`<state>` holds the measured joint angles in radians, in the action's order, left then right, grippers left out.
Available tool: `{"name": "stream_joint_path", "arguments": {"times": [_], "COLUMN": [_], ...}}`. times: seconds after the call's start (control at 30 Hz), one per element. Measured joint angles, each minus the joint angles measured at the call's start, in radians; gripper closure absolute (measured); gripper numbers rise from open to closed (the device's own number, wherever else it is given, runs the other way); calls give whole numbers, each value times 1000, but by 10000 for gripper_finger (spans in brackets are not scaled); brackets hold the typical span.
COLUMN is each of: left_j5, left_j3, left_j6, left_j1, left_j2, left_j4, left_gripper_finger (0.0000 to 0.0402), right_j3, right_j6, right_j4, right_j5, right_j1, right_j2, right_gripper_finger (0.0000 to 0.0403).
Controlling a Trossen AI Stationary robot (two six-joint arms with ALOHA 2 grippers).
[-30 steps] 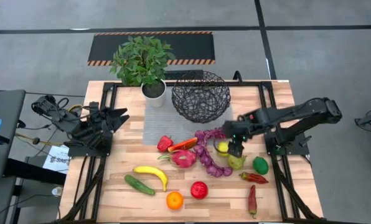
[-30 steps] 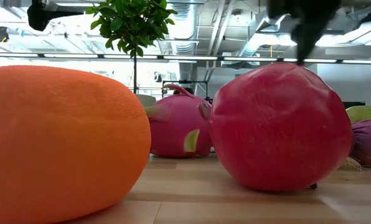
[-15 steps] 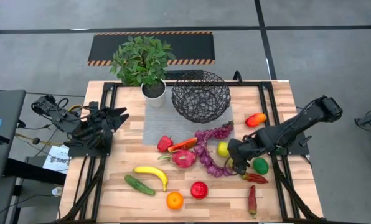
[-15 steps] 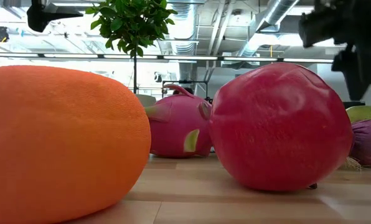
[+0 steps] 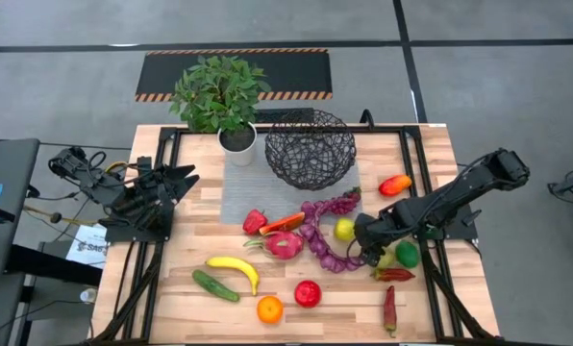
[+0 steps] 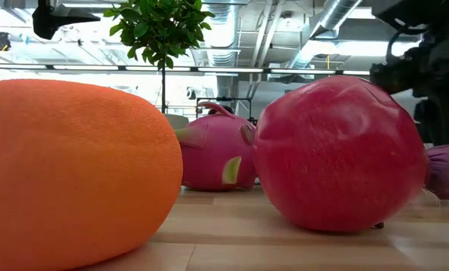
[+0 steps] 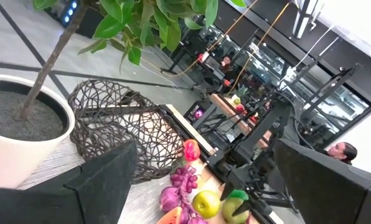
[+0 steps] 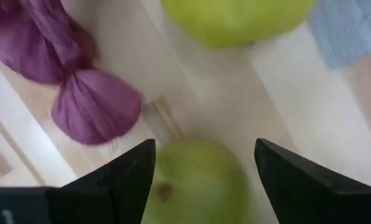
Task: Build produce basket
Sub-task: Put the green pear into the black wire basket
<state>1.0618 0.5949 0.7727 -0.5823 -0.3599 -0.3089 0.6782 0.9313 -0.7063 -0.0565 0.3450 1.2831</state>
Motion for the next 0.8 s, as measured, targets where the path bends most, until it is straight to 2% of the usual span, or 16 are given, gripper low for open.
{"name": "stream_joint_path", "arguments": {"times": [0.27,0.43,0.53,0.67,0.8], "left_j5": [26,46,55,70,76], "left_j3": [0,0,0,0,0], "left_j6": [0,-1,0,0,0], "left_j1": [0,0,0,0,0], "left_j2": [0,0,0,0,0], "left_j4": [-1,0,0,0,0], "left_gripper_finger": [38,38,38,38,38], "right_j3": [-22,32,102,198,235], "right_j6": [3,-20,-28,-10,9], "right_j4": [5,-46,-111,-188,-280], "right_j5": [-1,-124,-206,-283,-281], "right_j1": [-4,-65,-91,-93,-40], "right_j2": [-1,-37,-87,-155,-195], "right_gripper_finger": [116,111,93,48,10]}}
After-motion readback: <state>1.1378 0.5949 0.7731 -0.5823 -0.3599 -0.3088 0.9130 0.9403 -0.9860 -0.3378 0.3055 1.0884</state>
